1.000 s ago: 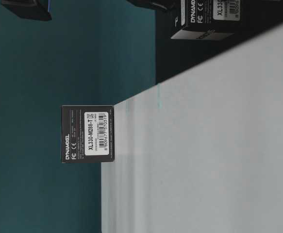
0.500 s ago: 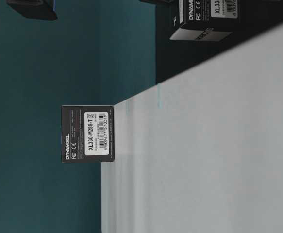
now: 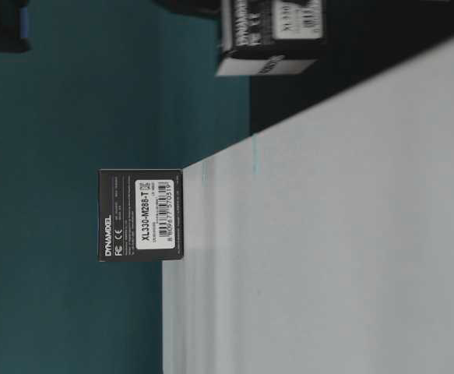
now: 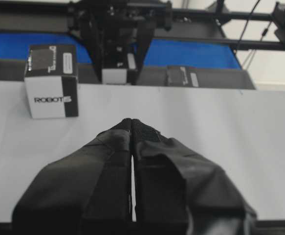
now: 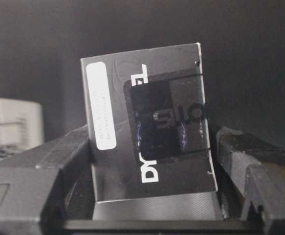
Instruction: Place the box from the black base onto the white base.
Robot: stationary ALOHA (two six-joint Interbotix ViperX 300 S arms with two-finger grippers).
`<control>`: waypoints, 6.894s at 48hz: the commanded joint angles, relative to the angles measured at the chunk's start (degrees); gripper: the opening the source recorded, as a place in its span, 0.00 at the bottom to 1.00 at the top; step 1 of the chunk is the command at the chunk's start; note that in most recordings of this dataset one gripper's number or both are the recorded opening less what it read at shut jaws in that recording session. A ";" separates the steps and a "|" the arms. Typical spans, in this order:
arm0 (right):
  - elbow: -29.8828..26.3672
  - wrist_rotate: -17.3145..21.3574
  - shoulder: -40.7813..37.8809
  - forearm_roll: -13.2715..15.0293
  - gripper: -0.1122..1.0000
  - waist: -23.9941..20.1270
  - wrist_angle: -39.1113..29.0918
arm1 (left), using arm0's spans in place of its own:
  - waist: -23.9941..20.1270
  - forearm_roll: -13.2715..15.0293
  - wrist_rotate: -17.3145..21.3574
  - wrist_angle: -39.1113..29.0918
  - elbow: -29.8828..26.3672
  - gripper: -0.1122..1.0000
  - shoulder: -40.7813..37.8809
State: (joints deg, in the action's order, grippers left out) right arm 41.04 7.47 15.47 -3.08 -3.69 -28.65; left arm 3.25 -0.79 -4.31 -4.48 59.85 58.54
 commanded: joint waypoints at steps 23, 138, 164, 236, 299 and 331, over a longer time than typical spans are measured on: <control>-16.08 0.35 -1.58 -0.18 0.64 -3.87 -5.45 | 0.00 -0.18 -0.09 0.35 -1.23 0.08 -0.53; -30.76 2.81 -18.02 1.32 0.63 -0.70 -12.66 | 0.53 -0.09 -0.09 0.18 -1.14 0.08 -0.44; -29.44 2.72 -17.14 3.78 0.98 -1.05 -9.23 | 0.53 -0.18 -0.09 0.18 -1.14 0.08 -0.44; 1.76 2.81 22.24 2.90 0.98 -6.86 4.57 | 0.70 -0.09 -0.09 0.18 -1.05 0.08 -0.26; 15.56 2.81 43.86 3.25 0.98 -4.39 1.58 | 0.70 -0.09 0.00 0.18 -0.97 0.08 -0.44; 16.52 2.90 43.86 3.25 0.98 -4.39 2.55 | 0.79 -0.18 0.00 0.18 -0.70 0.08 -0.44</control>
State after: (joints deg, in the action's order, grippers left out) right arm 58.01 10.28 59.41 0.09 -8.17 -26.72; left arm 4.04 -0.79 -4.31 -4.66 59.94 58.54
